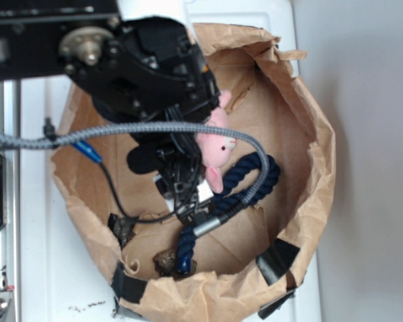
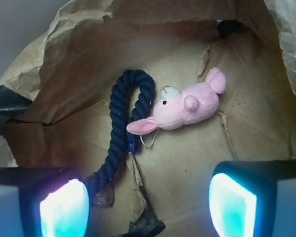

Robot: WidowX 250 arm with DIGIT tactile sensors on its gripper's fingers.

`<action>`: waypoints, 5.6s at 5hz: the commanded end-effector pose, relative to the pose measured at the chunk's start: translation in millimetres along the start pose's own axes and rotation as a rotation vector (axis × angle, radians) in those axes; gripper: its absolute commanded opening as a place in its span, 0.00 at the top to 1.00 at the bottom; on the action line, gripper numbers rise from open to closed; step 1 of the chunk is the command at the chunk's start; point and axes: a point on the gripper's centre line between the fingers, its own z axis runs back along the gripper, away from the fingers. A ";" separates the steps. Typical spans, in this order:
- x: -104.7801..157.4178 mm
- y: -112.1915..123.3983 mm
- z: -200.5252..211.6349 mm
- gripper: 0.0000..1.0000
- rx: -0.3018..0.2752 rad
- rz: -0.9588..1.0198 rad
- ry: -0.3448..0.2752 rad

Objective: Grab the blue rope.

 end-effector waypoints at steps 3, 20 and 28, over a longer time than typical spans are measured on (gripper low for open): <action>-2.5 -12.0 -27.1 0.00 0.004 -0.015 0.009; 28.4 -28.8 -85.7 0.00 0.127 0.217 0.014; -82.3 -38.6 -96.3 0.00 0.118 0.152 0.053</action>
